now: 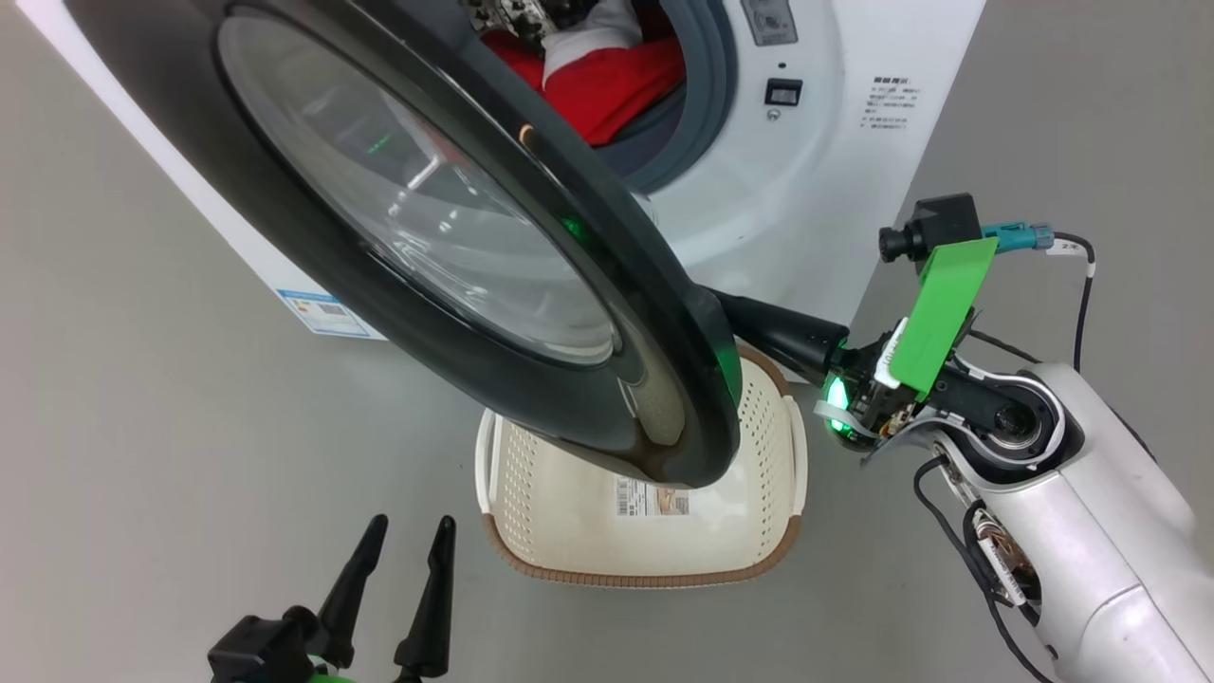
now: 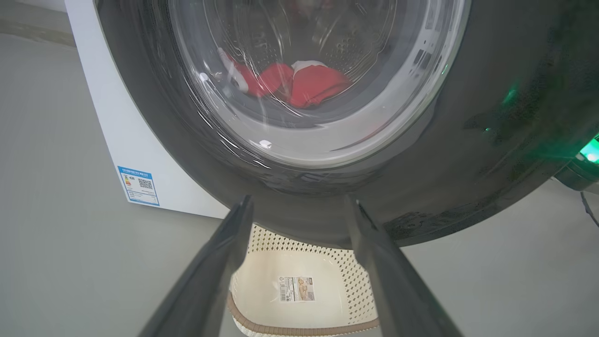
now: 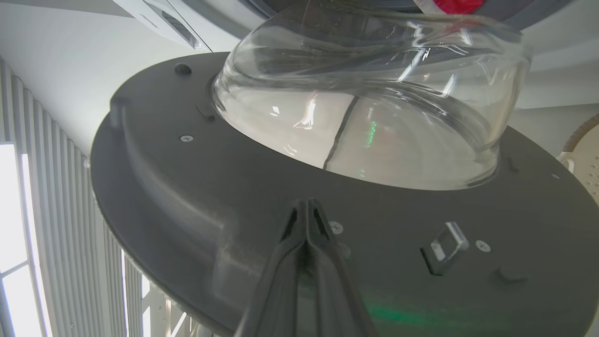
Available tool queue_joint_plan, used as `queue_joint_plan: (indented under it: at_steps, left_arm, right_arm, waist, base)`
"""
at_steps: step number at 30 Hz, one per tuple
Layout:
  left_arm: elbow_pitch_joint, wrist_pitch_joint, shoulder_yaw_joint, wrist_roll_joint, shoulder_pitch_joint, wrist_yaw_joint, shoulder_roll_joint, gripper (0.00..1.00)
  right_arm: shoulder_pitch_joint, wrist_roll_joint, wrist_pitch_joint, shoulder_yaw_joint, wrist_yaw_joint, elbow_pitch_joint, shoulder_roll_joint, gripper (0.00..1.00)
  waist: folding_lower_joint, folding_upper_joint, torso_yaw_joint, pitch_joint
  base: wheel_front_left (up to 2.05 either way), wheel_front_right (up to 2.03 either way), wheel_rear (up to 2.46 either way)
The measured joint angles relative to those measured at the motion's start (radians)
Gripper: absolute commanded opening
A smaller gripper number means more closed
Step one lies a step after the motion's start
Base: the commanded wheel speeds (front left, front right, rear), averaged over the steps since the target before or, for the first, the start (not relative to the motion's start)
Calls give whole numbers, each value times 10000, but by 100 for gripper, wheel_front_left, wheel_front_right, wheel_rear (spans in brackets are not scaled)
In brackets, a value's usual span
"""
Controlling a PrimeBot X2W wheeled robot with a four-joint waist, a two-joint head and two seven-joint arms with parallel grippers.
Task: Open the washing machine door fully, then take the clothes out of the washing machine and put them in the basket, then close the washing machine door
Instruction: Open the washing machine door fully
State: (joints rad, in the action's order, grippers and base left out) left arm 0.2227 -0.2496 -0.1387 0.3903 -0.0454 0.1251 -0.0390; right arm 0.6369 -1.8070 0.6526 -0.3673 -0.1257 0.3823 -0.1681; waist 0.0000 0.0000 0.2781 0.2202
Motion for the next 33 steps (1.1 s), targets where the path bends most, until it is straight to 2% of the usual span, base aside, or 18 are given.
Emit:
queue_joint_plan:
  at_steps: [11,33]
  left_arm:
    - [6,0,121,-15,178,2,-2,100]
    - [36,0,420,-537,984,2,-12,100]
  right_arm:
    - [-841,224,619,92,0,15,428,0]
    - [-2305,291,1133,-21,2,-286,905,0]
  waist:
    - [0,0,324,-675]
    - [0,0,1556,-1806]
  base:
    - [0,0,0]
    - [0,0,0]
